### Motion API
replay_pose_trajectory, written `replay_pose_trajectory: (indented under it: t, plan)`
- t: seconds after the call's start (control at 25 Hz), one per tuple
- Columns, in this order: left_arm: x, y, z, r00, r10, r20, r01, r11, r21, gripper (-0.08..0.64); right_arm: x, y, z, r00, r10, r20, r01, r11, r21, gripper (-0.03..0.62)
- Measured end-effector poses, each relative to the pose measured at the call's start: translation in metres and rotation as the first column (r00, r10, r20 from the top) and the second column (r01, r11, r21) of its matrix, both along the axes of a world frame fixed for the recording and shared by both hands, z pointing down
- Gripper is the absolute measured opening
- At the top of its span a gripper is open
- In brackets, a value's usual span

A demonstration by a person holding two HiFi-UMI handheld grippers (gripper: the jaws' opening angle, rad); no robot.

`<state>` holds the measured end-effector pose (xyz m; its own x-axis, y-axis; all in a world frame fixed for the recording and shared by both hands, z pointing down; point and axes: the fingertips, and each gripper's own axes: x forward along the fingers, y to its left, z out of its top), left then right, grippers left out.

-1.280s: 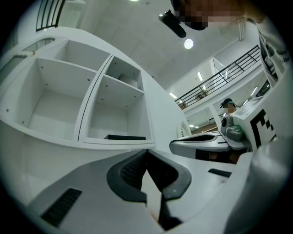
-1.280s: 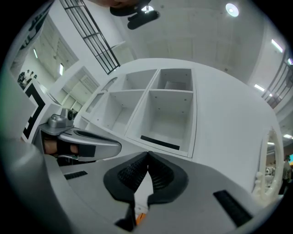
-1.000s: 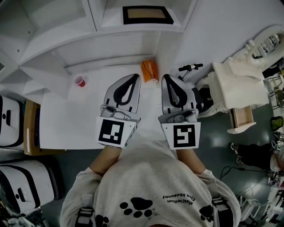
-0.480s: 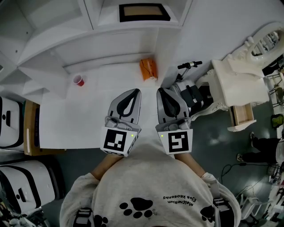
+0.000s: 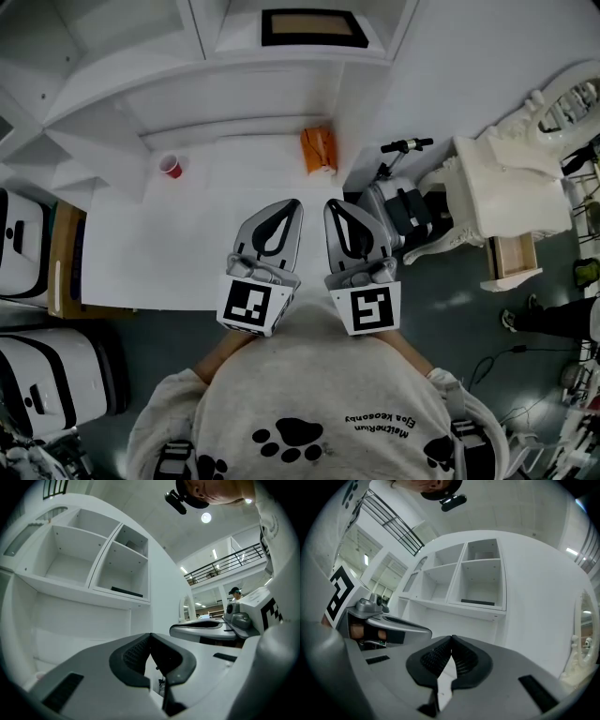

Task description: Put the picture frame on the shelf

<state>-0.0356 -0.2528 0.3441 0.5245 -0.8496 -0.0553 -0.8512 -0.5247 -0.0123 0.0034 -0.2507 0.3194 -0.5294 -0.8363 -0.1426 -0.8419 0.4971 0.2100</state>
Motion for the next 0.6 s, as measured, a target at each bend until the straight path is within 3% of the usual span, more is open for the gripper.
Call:
replay_pose_trajectory:
  t: [0.12, 0.6]
  plan:
    - [0.003, -0.001, -0.009, 0.999, -0.027, -0.043, 0.029, 0.998, 0.047, 0.02, 0.002, -0.002, 0.003, 1.0, -0.021, 0.002, 0.021, 1.0, -0.009, 0.032]
    - [0.014, 0.003, -0.001, 0.997, -0.053, -0.05, 0.055, 0.998, 0.034, 0.02, 0.01, -0.001, 0.012, 0.998, -0.065, 0.016, 0.065, 0.998, -0.023, 0.032]
